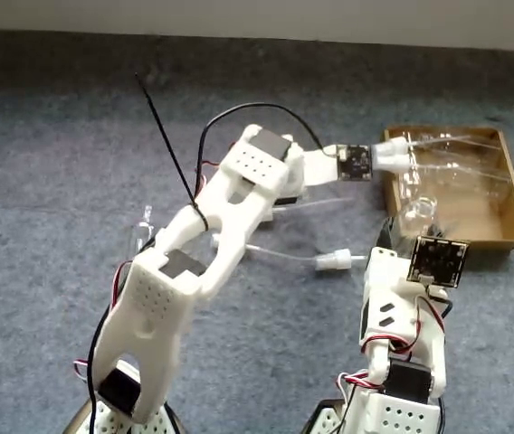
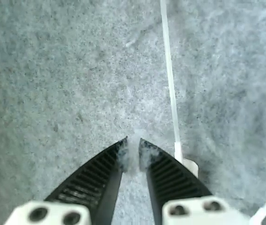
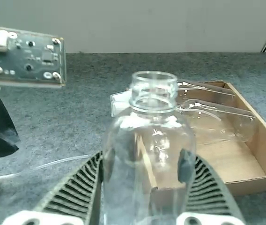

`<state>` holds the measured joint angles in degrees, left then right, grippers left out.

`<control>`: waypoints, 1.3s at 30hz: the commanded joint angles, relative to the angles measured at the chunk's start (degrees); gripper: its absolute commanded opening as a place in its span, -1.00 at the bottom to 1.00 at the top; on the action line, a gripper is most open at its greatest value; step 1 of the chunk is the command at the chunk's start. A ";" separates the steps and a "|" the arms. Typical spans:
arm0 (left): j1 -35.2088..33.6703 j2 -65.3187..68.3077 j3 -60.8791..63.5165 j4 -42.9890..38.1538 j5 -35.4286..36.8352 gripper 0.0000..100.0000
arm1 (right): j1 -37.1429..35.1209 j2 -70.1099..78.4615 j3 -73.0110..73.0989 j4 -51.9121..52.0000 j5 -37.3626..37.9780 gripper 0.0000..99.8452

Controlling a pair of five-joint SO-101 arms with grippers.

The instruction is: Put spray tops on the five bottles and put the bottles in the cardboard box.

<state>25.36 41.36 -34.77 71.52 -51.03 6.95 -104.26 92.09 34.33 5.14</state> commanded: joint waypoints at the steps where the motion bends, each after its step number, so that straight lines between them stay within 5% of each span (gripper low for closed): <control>1: -1.10 -7.52 -0.57 0.70 0.62 -0.99 | 0.57 -0.22 -0.66 -1.71 -0.26 -0.72; 6: -1.19 -14.29 -0.57 5.10 0.53 -0.99 | 0.57 -0.22 -0.66 -1.71 -0.26 -0.72; 17: -3.21 -23.96 -0.31 29.19 1.93 -0.99 | 0.57 -0.22 -0.57 -1.71 -0.26 -0.72; 24: -5.76 -23.96 5.76 29.71 26.37 -0.99 | 0.57 -0.22 -0.57 -1.71 -0.26 -0.72; 31: -4.88 -23.96 11.03 29.71 59.78 -0.99 | 0.31 -0.22 -0.57 -1.71 -0.26 -0.72; 39: -3.56 -23.87 12.26 29.80 78.68 -0.99 | -1.80 -0.22 -0.57 -1.71 -0.26 -0.72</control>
<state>20.44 20.62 -23.08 100.53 18.15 5.98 -104.26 92.09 34.33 5.14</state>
